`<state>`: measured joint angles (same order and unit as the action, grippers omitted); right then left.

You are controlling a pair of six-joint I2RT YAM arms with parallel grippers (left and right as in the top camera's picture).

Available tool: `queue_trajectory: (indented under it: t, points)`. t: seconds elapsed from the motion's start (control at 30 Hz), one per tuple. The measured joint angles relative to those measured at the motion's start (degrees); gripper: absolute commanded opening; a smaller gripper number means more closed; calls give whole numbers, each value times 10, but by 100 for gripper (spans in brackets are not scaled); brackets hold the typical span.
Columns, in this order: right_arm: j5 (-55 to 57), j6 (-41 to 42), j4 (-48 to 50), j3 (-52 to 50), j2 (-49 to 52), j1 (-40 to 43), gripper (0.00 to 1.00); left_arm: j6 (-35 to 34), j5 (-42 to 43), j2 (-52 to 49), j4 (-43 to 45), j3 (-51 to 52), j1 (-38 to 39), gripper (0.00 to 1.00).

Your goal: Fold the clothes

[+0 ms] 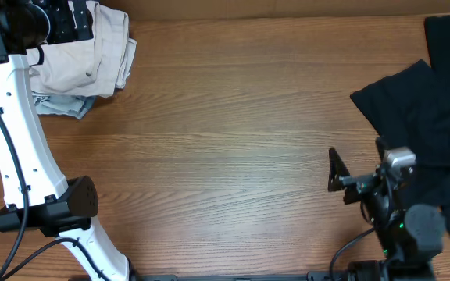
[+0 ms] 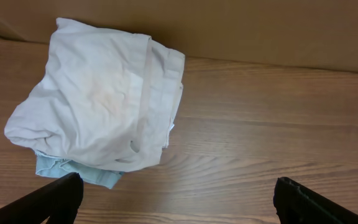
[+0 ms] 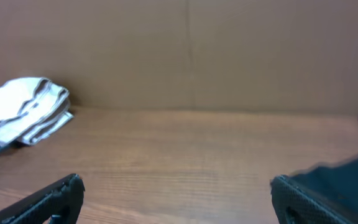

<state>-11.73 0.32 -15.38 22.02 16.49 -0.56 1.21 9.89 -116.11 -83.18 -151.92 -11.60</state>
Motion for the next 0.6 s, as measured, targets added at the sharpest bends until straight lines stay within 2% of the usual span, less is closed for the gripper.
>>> queue_trajectory:
  t: [0.17,0.33,0.6]
  points:
    - [0,16,7,-97,-85,4,100,0,0,0,0,0,0,100]
    - [0,24,57,-163,-146,18,100,0,0,0,0,0,0,100]
    - [6,37,115,-210,-156,24,100,0,0,0,0,0,0,100]
